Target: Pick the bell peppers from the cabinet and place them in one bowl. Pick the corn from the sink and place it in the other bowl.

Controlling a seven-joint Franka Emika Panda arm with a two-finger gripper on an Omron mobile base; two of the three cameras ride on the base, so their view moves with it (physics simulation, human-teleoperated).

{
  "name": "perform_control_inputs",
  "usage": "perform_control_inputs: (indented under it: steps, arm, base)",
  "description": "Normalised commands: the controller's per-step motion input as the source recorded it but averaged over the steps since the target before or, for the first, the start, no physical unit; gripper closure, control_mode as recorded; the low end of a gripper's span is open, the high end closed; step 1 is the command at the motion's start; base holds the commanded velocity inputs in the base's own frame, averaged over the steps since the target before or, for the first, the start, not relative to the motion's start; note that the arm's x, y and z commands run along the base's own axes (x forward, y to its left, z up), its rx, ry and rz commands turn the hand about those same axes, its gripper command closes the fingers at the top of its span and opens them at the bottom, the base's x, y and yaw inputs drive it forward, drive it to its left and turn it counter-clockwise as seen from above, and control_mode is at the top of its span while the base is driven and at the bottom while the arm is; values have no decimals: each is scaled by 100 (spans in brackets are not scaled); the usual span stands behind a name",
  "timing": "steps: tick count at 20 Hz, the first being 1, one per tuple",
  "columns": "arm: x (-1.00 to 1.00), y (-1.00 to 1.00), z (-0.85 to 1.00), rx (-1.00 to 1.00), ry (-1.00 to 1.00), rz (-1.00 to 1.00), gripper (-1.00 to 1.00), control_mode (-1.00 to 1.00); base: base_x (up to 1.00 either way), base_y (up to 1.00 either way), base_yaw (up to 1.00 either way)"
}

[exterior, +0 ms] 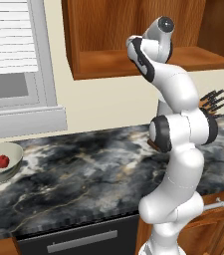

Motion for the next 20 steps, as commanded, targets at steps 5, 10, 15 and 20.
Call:
perform_control_inputs:
  steps: [5,10,15,20]
  arm:
    - [0,0,0,0,0,0,100,-100]
    - [0,0,0,0,0,0,100,-100]
    - [-1,0,0,0,0,0,100,-100]
    - [-22,0,0,0,-2,0,100,-100]
  base:
    - [0,0,0]
    - [0,0,0]
    - [0,0,0]
    - [0,0,0]
